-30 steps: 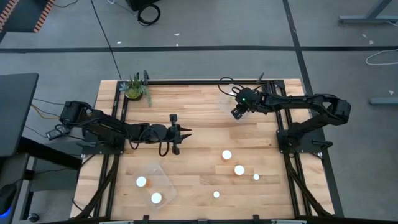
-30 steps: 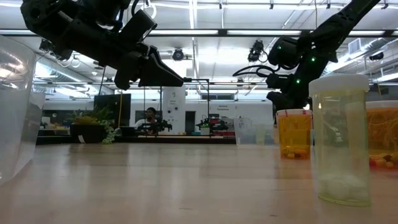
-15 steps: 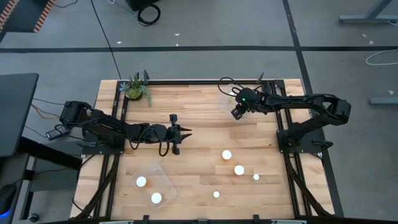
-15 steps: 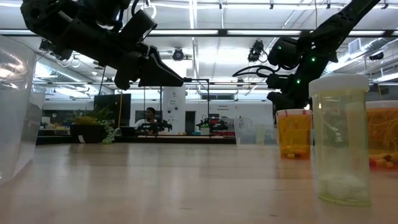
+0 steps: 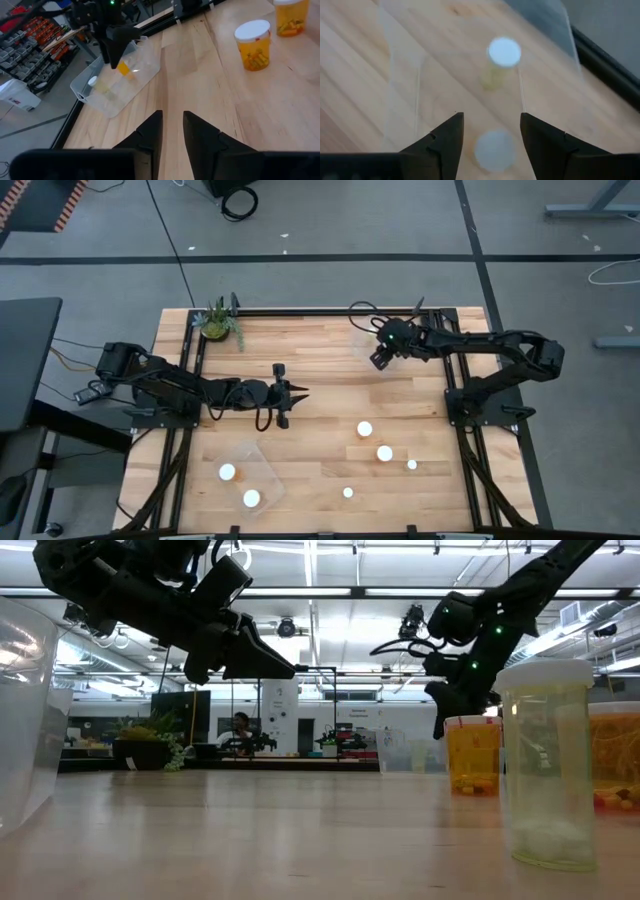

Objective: Pick and place medicine bottles into bin by pill shape (circle, oval)
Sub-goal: Put the small yellow pill bottle into the top transparent bin

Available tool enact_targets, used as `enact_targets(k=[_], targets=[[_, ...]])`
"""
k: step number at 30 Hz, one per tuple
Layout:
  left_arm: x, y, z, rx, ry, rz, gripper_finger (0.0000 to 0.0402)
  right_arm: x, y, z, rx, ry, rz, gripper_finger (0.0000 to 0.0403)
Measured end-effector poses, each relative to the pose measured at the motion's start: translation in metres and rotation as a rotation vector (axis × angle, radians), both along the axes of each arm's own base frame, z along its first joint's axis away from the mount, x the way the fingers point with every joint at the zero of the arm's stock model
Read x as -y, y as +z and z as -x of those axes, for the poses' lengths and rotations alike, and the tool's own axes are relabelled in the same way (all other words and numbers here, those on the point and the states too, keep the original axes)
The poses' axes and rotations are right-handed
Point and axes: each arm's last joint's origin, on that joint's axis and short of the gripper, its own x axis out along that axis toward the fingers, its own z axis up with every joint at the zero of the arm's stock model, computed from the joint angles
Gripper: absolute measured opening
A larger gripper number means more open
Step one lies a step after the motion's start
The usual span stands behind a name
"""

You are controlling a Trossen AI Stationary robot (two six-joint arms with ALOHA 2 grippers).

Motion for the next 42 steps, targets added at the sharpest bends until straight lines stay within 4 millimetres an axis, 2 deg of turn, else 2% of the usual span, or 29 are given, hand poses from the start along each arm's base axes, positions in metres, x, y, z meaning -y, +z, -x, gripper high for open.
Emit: enact_targets(k=[5, 9, 17, 23, 33, 37, 42], targets=[[0.000, 0.000, 0.000, 0.000, 0.000, 0.000, 0.0082, 0.003, 0.015, -0.007, 0.013, 0.014, 0.016, 0.0202], [0.000, -0.001, 0.000, -0.008, 0.001, -0.001, 0.0078, -0.005, 0.025, -0.018, 0.040, 0.098, 0.015, 0.0203], [0.000, -0.001, 0.000, -0.012, 0.001, 0.000, 0.0086, -0.054, 0.050, -0.050, 0.116, 0.332, 0.026, 0.0202], [0.000, -0.001, 0.000, -0.009, 0.004, 0.009, 0.0081, -0.096, 0.056, -0.060, 0.166, 0.436, -0.015, 0.0202], [0.000, -0.002, 0.000, -0.012, 0.009, 0.023, 0.0086, -0.168, 0.048, -0.048, 0.116, 0.470, -0.251, 0.0202], [0.000, -0.001, 0.000, -0.008, 0.009, 0.026, 0.0084, -0.199, 0.058, -0.035, 0.047, 0.430, -0.339, 0.0202], [0.000, -0.001, 0.000, 0.002, 0.014, 0.041, 0.0078, -0.232, 0.073, -0.019, 0.028, 0.406, -0.322, 0.0195]])
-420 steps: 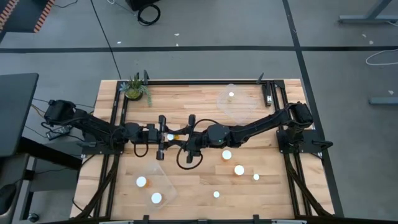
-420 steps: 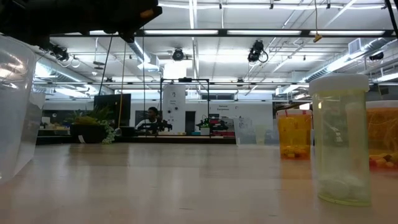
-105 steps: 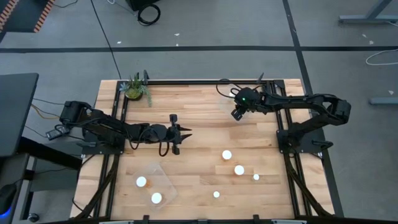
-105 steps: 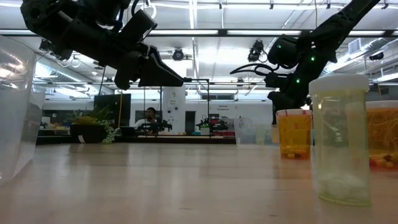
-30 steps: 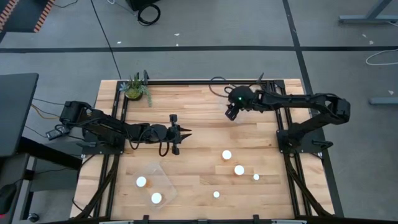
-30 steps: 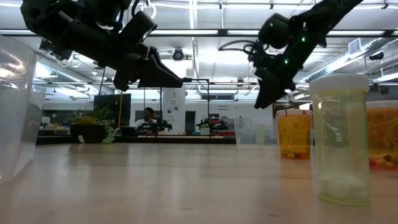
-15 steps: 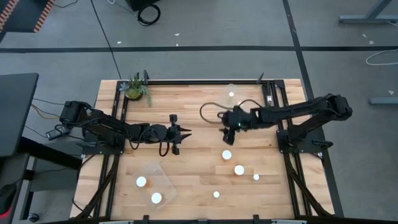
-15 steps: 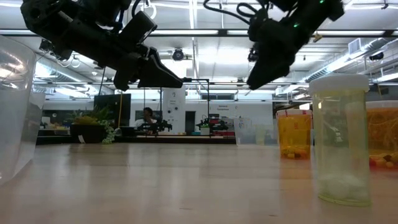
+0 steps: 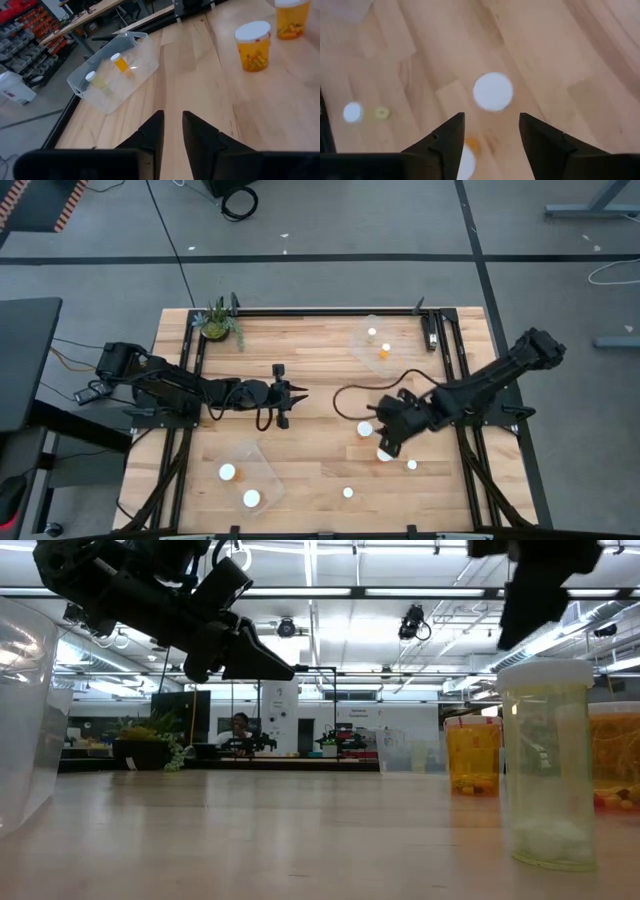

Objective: Pick and place medicine bottles into bin by pill shape (circle, oval)
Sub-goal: Put the small yellow pill bottle into the top transparent bin

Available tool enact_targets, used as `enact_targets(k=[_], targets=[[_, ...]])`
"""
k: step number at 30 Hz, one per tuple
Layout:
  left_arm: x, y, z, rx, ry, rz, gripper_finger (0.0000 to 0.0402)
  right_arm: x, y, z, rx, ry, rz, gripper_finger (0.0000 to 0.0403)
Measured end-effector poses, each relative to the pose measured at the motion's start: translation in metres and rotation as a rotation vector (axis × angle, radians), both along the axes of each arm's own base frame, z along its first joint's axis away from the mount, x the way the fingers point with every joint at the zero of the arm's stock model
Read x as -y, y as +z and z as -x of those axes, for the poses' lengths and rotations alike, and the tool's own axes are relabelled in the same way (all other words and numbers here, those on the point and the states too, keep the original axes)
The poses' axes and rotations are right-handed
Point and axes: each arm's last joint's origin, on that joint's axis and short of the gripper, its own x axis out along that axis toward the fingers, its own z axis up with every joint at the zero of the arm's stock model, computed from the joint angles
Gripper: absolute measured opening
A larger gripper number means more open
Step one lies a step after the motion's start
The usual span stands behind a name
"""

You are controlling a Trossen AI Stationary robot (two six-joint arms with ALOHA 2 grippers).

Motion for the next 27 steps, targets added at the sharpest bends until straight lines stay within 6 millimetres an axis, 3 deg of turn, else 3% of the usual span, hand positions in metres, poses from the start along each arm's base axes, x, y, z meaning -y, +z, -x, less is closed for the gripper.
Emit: enact_targets(k=[7, 17, 27], targets=[[0.000, -0.001, 0.000, -0.007, 0.007, 0.019, 0.0079, -0.026, -0.009, 0.014, -0.046, -0.049, -0.024, 0.0184], [0.000, -0.001, 0.000, -0.007, 0.007, 0.020, 0.0074, -0.043, -0.041, 0.012, -0.273, -0.097, -0.076, 0.0183], [0.000, -0.002, 0.001, -0.012, 0.008, 0.021, 0.0075, -0.077, -0.028, 0.007, -0.377, -0.109, 0.000, 0.0183]])
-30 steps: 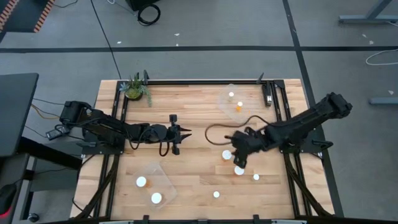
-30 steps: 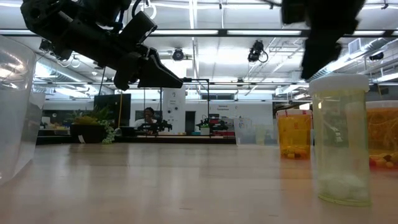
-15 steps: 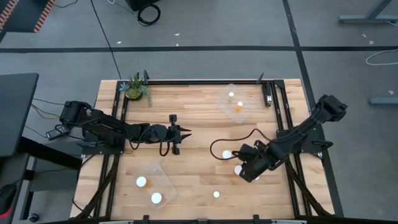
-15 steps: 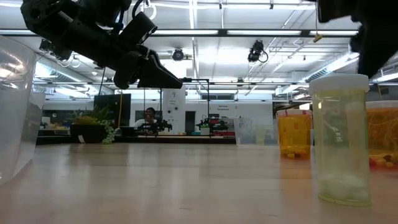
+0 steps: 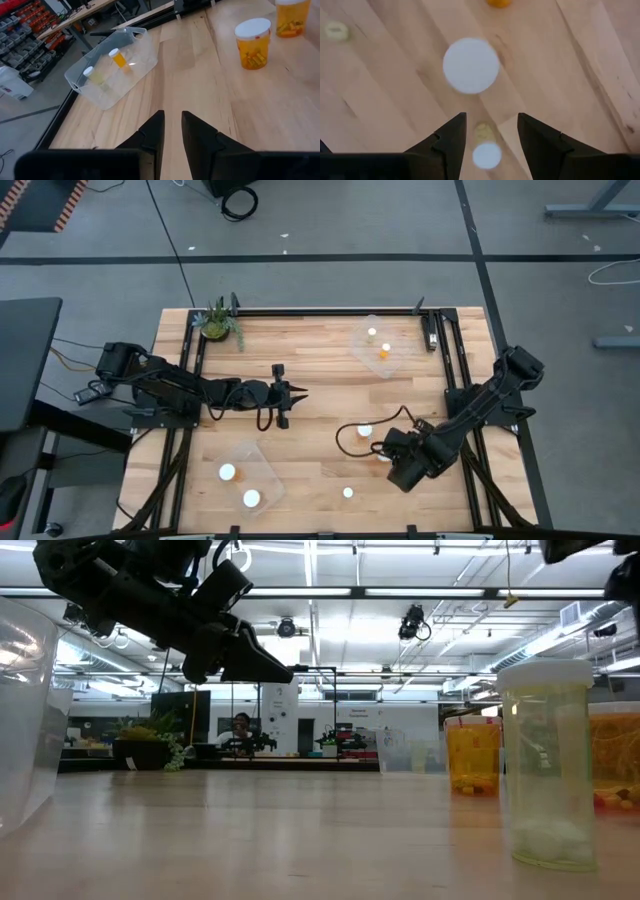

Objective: Pick and place medicine bottles into bin by pill shape (circle, oval)
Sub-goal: Put the small yellow pill bottle into the top transparent bin

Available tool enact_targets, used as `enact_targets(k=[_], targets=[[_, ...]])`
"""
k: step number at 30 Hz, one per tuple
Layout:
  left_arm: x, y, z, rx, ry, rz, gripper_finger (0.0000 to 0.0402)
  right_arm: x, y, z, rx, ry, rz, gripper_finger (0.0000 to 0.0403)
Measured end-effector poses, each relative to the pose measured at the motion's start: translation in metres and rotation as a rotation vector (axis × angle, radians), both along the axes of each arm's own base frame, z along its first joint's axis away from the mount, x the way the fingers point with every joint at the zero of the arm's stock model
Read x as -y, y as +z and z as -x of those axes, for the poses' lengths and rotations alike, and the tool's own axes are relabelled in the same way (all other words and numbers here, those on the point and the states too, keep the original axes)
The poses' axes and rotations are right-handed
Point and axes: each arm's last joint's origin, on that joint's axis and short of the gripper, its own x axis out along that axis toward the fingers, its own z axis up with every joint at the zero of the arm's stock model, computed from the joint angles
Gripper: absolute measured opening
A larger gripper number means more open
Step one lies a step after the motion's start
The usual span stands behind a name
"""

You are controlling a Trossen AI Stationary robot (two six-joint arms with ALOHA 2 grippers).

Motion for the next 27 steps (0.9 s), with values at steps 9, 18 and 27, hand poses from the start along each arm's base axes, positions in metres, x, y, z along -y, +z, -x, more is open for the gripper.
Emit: enact_targets(k=[9, 18, 27], targets=[[0.000, 0.000, 0.000, 0.002, 0.005, 0.014, 0.0067, -0.021, -0.007, 0.011, -0.022, -0.036, 0.017, 0.0200], [0.000, 0.000, 0.000, 0.001, 0.005, 0.014, 0.0072, -0.021, -0.007, 0.015, -0.033, -0.054, 0.030, 0.0254], [0.000, -0.001, 0.000, -0.005, 0.005, 0.013, 0.0062, -0.018, -0.016, 0.019, -0.081, -0.128, 0.011, 0.0270]])
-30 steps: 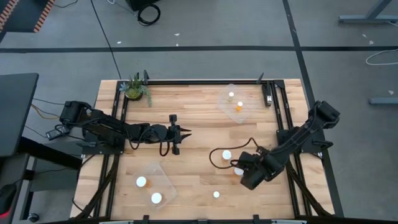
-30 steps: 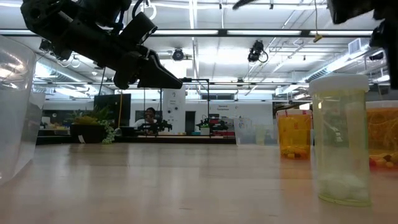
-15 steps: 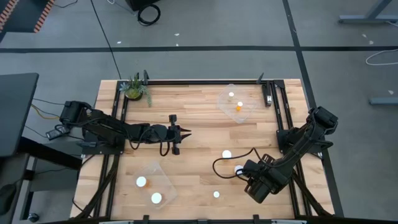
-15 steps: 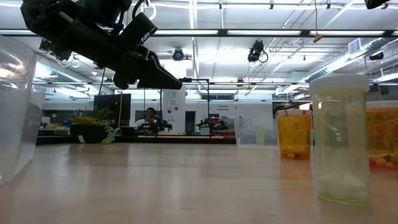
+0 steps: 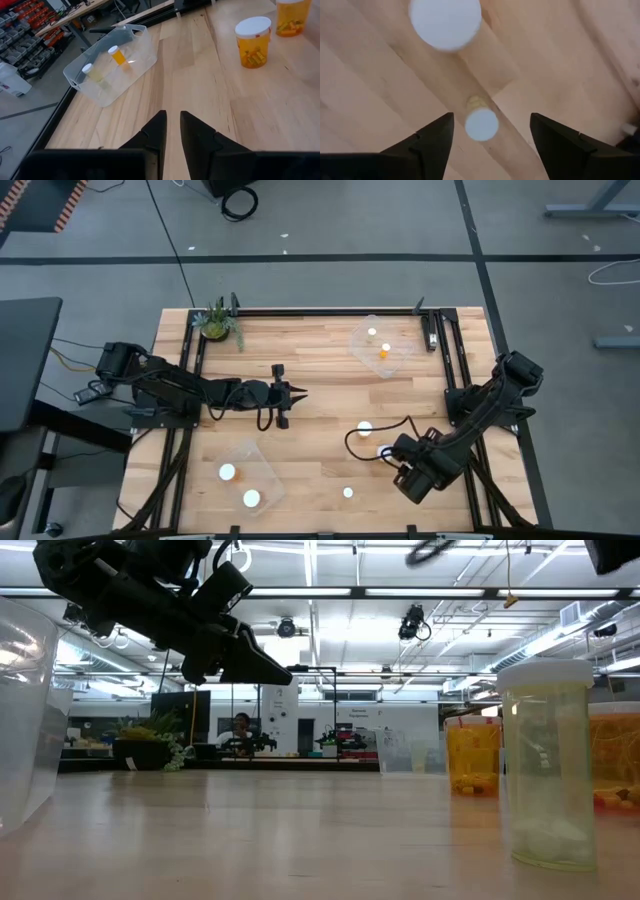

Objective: Pick and place medicine bottles into bin by pill shape (circle, oval)
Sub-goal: Put the small yellow pill bottle into the top transparent bin

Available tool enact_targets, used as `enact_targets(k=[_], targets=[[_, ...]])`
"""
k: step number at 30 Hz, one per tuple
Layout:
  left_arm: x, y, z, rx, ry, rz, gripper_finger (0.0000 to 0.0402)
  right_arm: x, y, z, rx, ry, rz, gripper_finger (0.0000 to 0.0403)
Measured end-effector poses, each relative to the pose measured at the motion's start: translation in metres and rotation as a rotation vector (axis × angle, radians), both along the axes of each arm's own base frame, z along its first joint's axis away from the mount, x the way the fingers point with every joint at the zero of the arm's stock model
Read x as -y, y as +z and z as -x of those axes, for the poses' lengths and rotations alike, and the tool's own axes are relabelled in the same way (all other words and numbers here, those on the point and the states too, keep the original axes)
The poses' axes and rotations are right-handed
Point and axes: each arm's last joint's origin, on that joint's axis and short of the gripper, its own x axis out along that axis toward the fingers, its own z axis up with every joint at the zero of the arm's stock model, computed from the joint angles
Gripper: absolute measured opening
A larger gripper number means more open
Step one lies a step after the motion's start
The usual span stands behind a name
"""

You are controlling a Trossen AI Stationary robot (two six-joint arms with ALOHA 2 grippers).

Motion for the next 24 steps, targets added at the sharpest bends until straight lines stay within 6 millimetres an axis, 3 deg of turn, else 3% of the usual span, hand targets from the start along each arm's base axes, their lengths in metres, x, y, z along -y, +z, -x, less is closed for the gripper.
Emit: enact_targets(k=[14, 24], targets=[[0.000, 0.000, 0.000, 0.000, 0.000, 0.000, 0.0067, 0.007, -0.029, 0.006, -0.076, -0.044, -0.070, 0.0263], [0.000, 0.000, 0.000, 0.002, 0.000, 0.000, 0.0061, 0.009, -0.041, 0.005, -0.038, -0.050, -0.114, 0.0261]])
